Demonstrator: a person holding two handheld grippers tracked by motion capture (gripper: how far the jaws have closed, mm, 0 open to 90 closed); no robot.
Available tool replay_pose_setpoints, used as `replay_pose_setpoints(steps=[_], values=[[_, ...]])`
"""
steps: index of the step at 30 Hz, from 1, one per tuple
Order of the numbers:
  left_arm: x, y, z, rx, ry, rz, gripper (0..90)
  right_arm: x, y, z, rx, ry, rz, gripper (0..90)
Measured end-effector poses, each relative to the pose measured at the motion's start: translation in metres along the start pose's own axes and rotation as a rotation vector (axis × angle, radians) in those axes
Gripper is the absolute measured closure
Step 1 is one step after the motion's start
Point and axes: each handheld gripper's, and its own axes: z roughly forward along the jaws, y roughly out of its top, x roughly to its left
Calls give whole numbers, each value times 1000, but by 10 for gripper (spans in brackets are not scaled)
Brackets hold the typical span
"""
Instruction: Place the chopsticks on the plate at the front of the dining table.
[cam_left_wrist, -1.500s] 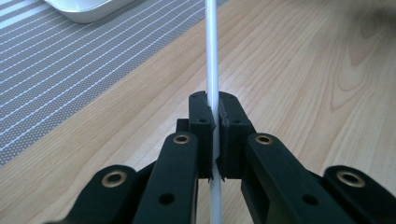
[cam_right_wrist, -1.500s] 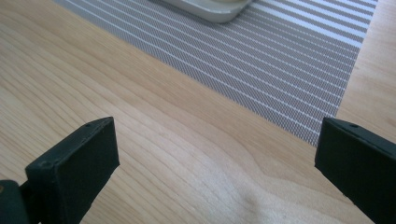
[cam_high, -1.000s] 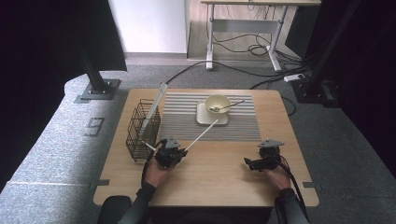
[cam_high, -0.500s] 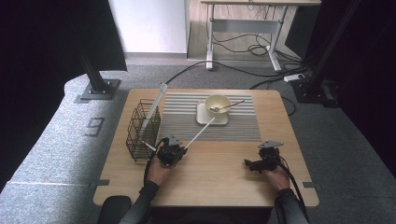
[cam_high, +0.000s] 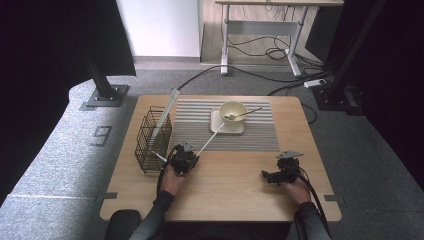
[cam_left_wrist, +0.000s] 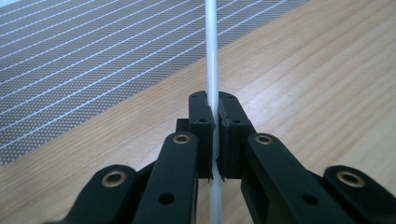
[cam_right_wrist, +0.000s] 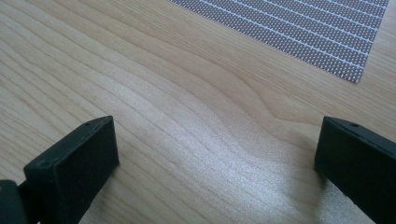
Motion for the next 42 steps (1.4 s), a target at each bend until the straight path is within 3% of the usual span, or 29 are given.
replay_pose_setpoints(steps=[12, 42], values=[[11, 8, 14, 17, 40, -56, 853, 0, 0, 0, 1, 0, 1, 0], [20, 39, 51, 56, 99, -74, 853, 0, 1, 1, -1, 4, -3, 0]])
